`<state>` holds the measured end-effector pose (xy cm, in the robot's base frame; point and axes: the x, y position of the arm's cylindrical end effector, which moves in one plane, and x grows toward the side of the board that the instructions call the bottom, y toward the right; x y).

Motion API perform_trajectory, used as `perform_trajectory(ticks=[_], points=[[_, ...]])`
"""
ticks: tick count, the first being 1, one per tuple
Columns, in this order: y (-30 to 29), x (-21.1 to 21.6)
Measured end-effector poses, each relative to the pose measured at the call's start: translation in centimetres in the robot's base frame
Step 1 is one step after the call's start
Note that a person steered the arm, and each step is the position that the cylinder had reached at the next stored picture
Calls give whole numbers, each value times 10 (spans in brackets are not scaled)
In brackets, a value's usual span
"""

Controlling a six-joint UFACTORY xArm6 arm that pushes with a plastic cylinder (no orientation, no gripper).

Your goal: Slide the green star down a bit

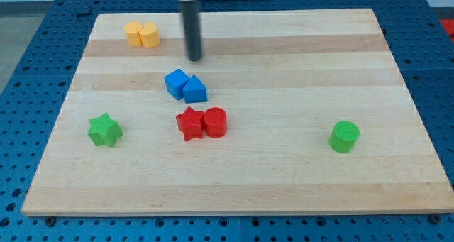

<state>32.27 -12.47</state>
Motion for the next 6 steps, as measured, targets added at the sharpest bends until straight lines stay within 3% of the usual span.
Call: perform_trajectory(ticks=[1, 2, 6], points=[[-68, 39], [-80, 92], [-98, 165]])
